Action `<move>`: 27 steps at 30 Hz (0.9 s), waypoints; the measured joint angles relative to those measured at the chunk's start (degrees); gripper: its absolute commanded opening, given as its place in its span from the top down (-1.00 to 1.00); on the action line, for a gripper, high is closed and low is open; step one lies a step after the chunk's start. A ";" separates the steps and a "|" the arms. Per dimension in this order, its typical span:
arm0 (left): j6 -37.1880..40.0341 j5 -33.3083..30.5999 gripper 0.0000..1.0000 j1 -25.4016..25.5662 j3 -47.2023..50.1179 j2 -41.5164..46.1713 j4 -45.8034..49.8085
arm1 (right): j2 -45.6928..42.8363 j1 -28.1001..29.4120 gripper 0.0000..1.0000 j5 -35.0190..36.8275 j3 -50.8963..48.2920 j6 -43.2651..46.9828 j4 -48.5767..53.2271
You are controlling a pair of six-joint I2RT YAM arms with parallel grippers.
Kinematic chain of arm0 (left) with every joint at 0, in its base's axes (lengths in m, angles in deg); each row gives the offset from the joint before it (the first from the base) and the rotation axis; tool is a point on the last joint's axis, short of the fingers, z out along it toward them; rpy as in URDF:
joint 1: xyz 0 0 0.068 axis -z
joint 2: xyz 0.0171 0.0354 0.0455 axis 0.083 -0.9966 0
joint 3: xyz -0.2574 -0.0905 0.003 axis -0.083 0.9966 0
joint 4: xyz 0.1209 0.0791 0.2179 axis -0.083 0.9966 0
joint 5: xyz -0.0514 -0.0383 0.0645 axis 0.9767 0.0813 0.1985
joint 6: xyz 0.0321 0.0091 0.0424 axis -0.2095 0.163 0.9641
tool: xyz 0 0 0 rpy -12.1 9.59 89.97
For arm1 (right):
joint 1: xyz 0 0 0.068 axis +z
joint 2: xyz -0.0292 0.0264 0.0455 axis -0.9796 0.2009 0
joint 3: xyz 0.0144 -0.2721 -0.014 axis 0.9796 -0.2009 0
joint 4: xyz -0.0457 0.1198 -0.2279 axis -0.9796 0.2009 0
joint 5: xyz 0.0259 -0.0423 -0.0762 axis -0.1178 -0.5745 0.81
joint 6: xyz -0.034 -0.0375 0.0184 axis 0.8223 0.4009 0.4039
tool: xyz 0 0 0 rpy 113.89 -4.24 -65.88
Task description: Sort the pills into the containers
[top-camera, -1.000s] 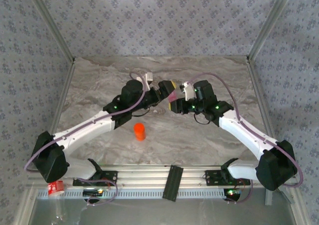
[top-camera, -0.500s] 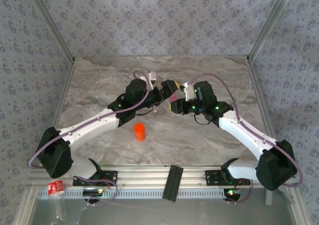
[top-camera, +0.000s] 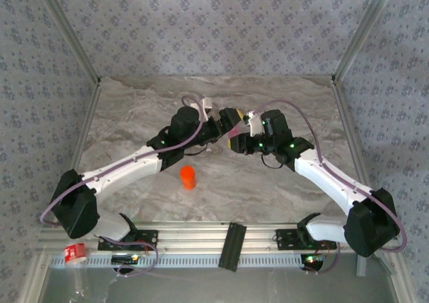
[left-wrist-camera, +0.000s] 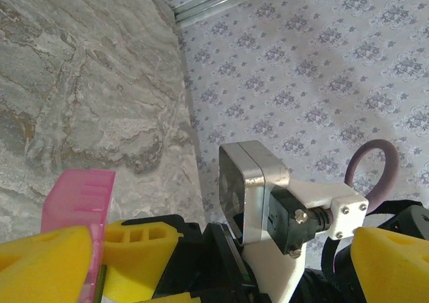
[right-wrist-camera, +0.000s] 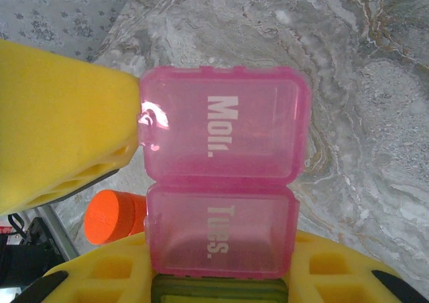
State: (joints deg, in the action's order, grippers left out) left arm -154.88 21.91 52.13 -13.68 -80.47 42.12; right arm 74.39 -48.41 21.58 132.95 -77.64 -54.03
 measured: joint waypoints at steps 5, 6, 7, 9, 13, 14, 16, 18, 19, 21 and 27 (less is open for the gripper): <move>-0.02 -0.42 -0.97 0.42 0.00 0.00 0.02 | 0.00 -0.26 0.57 0.00 0.00 -0.07 -0.20; -0.02 -0.42 -0.97 0.59 0.00 0.00 0.00 | 0.00 -0.33 0.57 -0.02 0.00 -0.11 -0.22; -0.02 -0.39 -0.97 0.79 0.00 0.00 -0.07 | 0.00 -0.37 0.57 -0.02 0.00 -0.13 -0.24; -0.04 -0.39 -0.97 1.20 0.00 0.00 -0.17 | 0.00 -0.37 0.57 -0.02 0.00 -0.15 -0.37; -0.02 -0.37 -0.97 1.66 -0.04 -0.20 -0.22 | 0.00 -0.37 0.57 -0.02 -0.02 -0.15 -0.63; -0.02 -0.39 -0.97 1.75 -0.20 -0.37 -0.24 | 0.00 -0.37 0.57 0.00 -0.04 -0.15 -0.63; 0.00 -0.37 -0.97 1.79 -0.50 -0.68 -0.20 | 0.00 -0.42 0.57 0.00 -0.15 -0.17 -0.68; 0.04 -0.42 -0.97 1.84 -0.70 -0.72 -0.17 | 0.00 -0.42 0.57 -0.02 -0.26 -0.15 -0.85; 0.13 -0.63 -0.97 1.84 -0.74 -0.72 -0.20 | 0.00 -0.42 0.57 -0.02 -0.28 -0.17 -0.85; 0.72 -1.70 -0.97 1.88 -0.76 -0.52 0.20 | 0.00 -0.42 0.57 -0.02 -0.31 -0.17 -0.87; 2.71 -5.79 -0.92 1.88 -0.76 1.88 3.50 | 0.00 -0.42 0.56 -0.02 -0.42 -0.17 -1.27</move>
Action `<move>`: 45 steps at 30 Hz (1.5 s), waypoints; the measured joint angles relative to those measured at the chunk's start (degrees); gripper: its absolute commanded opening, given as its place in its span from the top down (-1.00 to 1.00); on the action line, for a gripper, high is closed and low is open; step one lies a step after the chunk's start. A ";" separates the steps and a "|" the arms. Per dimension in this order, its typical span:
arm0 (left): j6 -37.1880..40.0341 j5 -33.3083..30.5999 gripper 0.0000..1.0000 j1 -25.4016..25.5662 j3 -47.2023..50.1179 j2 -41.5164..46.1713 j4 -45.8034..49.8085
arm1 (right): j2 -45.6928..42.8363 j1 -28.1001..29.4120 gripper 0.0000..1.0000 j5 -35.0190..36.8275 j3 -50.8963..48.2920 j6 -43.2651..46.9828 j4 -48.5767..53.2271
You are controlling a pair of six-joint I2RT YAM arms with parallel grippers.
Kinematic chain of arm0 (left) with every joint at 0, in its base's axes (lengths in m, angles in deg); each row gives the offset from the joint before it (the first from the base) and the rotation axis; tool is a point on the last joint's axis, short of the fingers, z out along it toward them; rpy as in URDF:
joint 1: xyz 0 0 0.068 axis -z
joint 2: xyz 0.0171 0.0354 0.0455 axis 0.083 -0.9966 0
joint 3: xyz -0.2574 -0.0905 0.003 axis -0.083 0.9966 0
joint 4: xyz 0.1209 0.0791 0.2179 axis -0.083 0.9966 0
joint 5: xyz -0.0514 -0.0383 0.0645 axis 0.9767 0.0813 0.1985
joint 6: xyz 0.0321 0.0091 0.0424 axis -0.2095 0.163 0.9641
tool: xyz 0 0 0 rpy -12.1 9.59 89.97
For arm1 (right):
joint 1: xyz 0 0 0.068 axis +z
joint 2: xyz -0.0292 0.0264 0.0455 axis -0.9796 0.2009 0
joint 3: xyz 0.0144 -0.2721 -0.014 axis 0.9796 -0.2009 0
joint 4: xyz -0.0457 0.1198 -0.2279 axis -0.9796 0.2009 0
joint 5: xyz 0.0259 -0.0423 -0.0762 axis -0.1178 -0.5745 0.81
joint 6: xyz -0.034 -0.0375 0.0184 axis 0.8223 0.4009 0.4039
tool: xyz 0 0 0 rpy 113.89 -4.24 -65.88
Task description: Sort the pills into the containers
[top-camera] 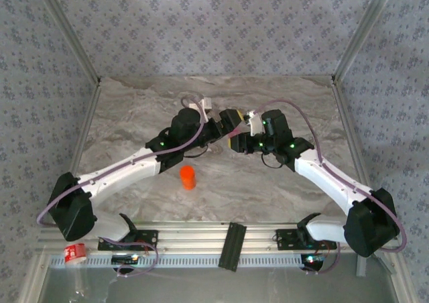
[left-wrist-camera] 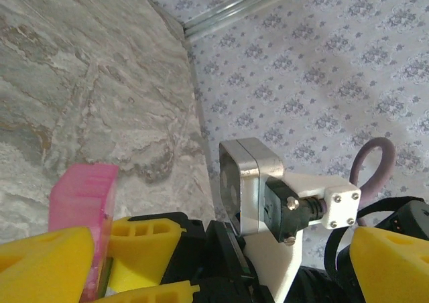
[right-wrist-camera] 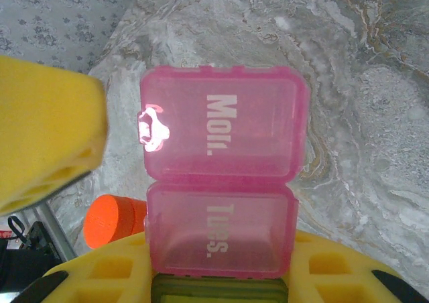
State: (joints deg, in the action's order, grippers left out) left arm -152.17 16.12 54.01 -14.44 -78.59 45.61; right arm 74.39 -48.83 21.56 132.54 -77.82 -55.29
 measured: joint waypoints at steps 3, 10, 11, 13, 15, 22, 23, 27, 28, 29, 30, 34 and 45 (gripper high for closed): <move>0.17 -0.68 -0.90 0.00 0.00 0.17 0.44 | 0.00 0.00 0.56 0.00 0.00 0.00 -0.02; -0.33 -0.63 -0.90 0.00 0.00 -0.31 0.61 | 0.00 0.00 0.56 0.00 0.00 0.00 -0.02; -0.37 -0.59 -0.90 0.00 0.00 -0.50 0.48 | 0.00 0.00 0.56 0.00 0.00 0.00 -0.02; -0.61 -0.44 -0.90 0.00 0.00 -0.96 0.46 | 0.00 0.00 0.56 0.00 0.00 0.00 -0.02; -0.76 -0.44 -0.90 0.00 0.00 -1.33 0.37 | 0.00 0.00 0.56 0.00 0.00 0.00 -0.02; -1.20 0.00 -0.90 0.04 0.00 -2.01 -0.48 | 0.00 0.00 0.56 0.00 -0.35 -0.20 -0.44; -1.22 0.11 -0.90 0.07 0.00 -2.14 -0.68 | 0.00 0.00 0.57 0.00 -0.44 -0.20 -0.42; -1.44 0.35 -0.90 0.37 0.00 -2.71 -0.90 | 0.00 -0.04 0.57 0.02 -0.72 -0.39 -0.42; -1.49 0.46 -0.90 0.44 -0.02 -2.78 -0.92 | 0.00 -0.09 0.57 0.02 -0.74 -0.42 -0.42; -1.62 0.44 -0.90 0.61 -0.07 -2.86 -0.92 | 0.00 -0.11 0.57 0.02 -0.74 -0.42 -0.39; -1.66 0.46 -0.90 0.68 -0.13 -2.95 -0.98 | 0.00 -0.11 0.57 0.04 -0.74 -0.44 -0.39; -2.19 0.57 -0.90 0.83 -0.33 -3.41 -1.60 | 0.00 -0.28 0.58 0.24 -0.76 -0.48 -0.39; -2.69 2.16 -0.92 2.62 -4.17 -4.55 -5.07 | -0.02 -0.46 0.60 0.42 -1.53 -0.66 -0.90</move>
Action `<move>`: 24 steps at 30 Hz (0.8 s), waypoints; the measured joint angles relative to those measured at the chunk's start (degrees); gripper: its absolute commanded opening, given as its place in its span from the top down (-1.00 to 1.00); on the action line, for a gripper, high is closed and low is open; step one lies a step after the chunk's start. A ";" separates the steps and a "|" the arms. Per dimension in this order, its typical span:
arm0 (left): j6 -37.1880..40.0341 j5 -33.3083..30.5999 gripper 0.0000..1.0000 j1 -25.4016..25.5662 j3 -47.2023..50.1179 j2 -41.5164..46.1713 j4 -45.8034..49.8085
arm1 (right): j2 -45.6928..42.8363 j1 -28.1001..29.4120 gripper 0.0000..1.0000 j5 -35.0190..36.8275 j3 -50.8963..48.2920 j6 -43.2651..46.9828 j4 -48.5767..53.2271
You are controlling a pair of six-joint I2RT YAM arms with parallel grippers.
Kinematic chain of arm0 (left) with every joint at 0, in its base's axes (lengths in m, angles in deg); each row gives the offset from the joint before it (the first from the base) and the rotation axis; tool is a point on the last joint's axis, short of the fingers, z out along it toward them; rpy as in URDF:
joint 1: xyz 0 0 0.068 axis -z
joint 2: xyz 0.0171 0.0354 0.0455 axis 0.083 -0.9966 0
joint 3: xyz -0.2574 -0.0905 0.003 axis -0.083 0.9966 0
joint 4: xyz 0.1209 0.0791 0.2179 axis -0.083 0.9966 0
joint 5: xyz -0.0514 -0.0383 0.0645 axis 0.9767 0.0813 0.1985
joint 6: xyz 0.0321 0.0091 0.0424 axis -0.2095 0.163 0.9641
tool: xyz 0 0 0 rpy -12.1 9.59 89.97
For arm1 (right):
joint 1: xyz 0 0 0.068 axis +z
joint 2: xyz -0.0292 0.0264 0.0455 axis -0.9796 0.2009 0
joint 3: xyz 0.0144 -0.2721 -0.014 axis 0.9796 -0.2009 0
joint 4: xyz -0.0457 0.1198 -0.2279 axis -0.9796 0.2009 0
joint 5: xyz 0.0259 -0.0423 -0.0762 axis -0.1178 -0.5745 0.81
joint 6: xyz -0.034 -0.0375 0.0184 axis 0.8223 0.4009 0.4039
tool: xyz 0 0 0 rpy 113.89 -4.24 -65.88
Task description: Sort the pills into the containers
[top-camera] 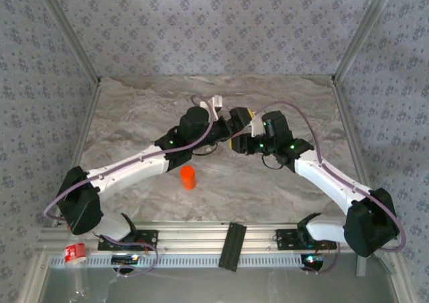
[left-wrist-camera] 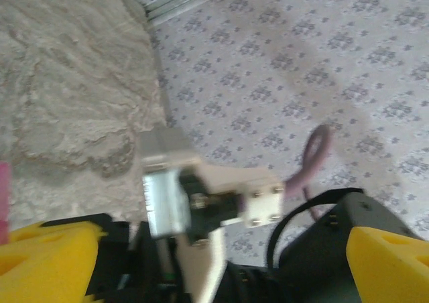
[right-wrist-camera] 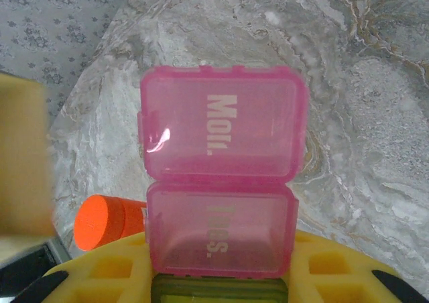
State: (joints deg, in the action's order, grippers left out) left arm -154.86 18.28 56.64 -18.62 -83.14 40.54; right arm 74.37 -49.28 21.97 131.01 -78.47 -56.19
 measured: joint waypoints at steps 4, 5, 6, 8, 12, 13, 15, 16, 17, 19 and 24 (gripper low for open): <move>0.76 -0.96 -0.92 0.00 -0.61 0.61 0.37 | 0.00 -0.02 0.60 0.00 -0.31 -0.02 -0.07; 1.20 -1.62 -0.93 0.00 -0.61 1.03 1.22 | 0.00 -0.02 0.60 0.00 -0.31 -0.02 -0.07; 1.75 -2.34 -0.92 0.00 -0.61 1.55 2.23 | 0.00 -0.02 0.60 0.00 -0.31 -0.02 -0.15; 2.71 -3.43 -0.91 0.00 -0.61 2.60 4.42 | 0.00 -0.02 0.60 0.00 -0.33 -0.09 -0.33; 3.65 -5.09 -0.78 0.00 -0.44 3.58 6.62 | 0.00 -0.13 0.60 -0.28 -0.33 -0.24 -0.44; 3.80 -5.31 -0.72 0.00 -0.15 3.61 6.64 | 0.00 -0.13 0.59 -0.42 -0.33 -0.37 -0.44; 3.80 -5.70 -0.53 -0.02 0.66 3.61 7.13 | 0.00 -0.13 0.59 -0.44 -0.35 -0.39 -0.50; 3.82 -5.88 -0.47 -0.04 1.14 3.61 7.45 | 0.00 -0.13 0.59 -0.44 -0.35 -0.39 -0.57; 4.02 -5.88 -0.47 -0.11 1.49 3.58 7.72 | -0.02 -0.13 0.59 -0.44 -0.35 -0.39 -0.61; 4.04 -5.88 -0.49 -0.15 1.88 3.43 8.37 | -0.11 -0.13 0.59 -0.44 -0.35 -0.39 -0.63; 3.80 -5.88 -0.55 -0.22 1.90 2.89 8.90 | -0.31 -0.13 0.59 -0.46 -0.35 -0.42 -0.85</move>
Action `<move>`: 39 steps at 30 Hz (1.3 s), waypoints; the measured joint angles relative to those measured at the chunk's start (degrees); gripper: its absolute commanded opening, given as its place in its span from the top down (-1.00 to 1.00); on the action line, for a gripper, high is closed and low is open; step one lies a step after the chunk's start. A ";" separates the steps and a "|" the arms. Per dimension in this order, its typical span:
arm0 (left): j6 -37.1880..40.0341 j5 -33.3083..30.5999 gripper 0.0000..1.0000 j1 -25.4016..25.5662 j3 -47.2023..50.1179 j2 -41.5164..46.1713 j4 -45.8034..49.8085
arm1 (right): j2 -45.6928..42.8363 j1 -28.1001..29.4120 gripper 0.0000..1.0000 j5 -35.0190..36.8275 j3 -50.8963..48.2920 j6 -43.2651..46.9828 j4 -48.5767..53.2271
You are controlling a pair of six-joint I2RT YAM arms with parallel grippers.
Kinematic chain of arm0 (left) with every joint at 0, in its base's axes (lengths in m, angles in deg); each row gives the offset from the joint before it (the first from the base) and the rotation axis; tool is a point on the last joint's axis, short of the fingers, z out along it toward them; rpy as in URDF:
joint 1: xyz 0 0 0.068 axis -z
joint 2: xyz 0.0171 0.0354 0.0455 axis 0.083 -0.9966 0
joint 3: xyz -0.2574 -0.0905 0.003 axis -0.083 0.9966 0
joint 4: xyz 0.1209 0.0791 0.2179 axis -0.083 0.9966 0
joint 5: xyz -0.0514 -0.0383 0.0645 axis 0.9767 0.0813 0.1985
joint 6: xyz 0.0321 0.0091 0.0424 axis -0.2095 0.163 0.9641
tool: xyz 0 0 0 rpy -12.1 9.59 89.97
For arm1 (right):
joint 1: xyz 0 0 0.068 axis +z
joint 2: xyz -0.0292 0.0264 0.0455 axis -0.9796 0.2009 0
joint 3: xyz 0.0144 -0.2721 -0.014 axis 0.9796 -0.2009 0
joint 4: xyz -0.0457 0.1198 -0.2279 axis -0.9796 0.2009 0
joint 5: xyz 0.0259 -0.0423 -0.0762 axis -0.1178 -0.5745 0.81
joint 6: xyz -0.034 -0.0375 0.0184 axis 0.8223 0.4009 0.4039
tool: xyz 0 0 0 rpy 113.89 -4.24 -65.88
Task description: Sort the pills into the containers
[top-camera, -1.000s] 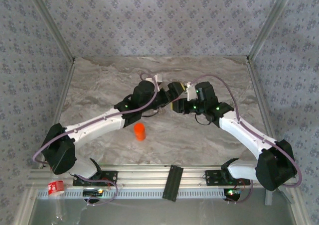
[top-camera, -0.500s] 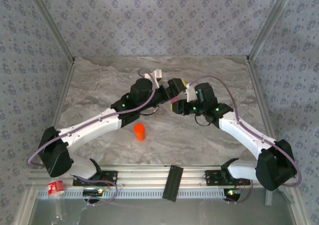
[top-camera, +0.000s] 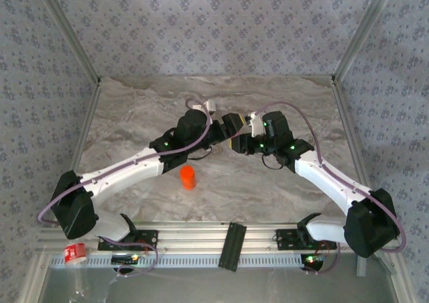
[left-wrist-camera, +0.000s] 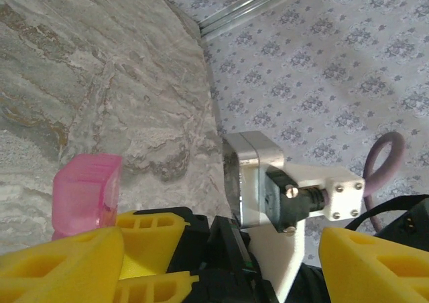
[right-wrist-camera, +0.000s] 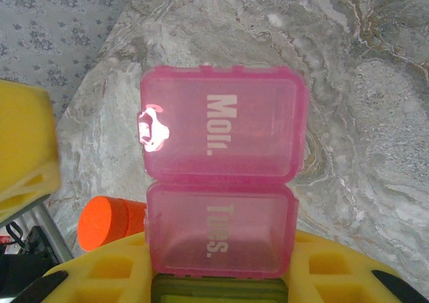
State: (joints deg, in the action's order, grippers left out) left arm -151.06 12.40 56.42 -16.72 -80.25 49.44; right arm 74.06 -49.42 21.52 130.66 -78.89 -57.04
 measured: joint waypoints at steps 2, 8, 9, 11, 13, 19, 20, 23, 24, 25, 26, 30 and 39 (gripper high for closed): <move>-0.20 0.02 -0.56 -0.15 0.00 -0.28 0.00 | -0.02 0.00 0.59 0.00 0.00 0.00 -0.09; -0.37 0.00 -0.55 -0.24 0.11 -0.96 -0.04 | -0.07 0.00 0.59 0.00 0.00 0.00 -0.15; -0.37 0.00 -0.54 -0.24 0.15 -0.96 -0.02 | -0.11 0.00 0.59 0.00 0.00 0.00 -0.15; -0.37 0.00 -0.54 -0.24 0.15 -0.96 -0.07 | -0.13 0.00 0.59 0.00 0.00 0.00 -0.15; -0.37 0.00 -0.54 -0.28 0.17 -0.96 -0.07 | -0.17 0.00 0.59 0.00 -0.09 0.00 -0.17; -0.76 -0.07 -0.54 -0.28 0.17 -1.31 -0.04 | -0.39 0.00 0.59 0.02 -0.50 0.00 -0.17; -0.79 -0.15 -0.54 -0.28 0.17 -1.49 0.02 | -0.44 0.00 0.59 0.02 -0.50 0.00 -0.20; -0.79 -0.20 -0.53 -0.28 0.17 -2.14 0.20 | -0.55 -0.04 0.59 0.02 -0.59 0.00 -0.20; -0.79 -0.20 -0.53 -0.28 0.17 -2.29 0.33 | -0.55 -0.07 0.59 0.00 -0.59 0.00 -0.20; -0.81 -0.20 -0.53 -0.28 0.17 -2.47 0.33 | -0.55 -0.11 0.59 0.00 -0.61 0.00 -0.17; -0.81 -0.20 -0.53 -0.28 0.17 -2.60 0.31 | -0.55 -0.15 0.59 0.00 -0.61 0.00 -0.20; -0.81 -0.20 -0.53 -0.28 0.17 -2.97 0.28 | -0.55 -0.15 0.59 0.02 -0.70 -0.02 -0.20; -0.83 0.00 -0.52 -0.28 0.07 -4.33 -0.09 | -0.55 -0.48 0.60 0.09 -1.53 -0.42 -0.17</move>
State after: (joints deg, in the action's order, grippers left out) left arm -151.89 12.40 56.13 -16.65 -84.58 49.35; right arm 73.51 -49.90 21.60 129.13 -79.30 -57.22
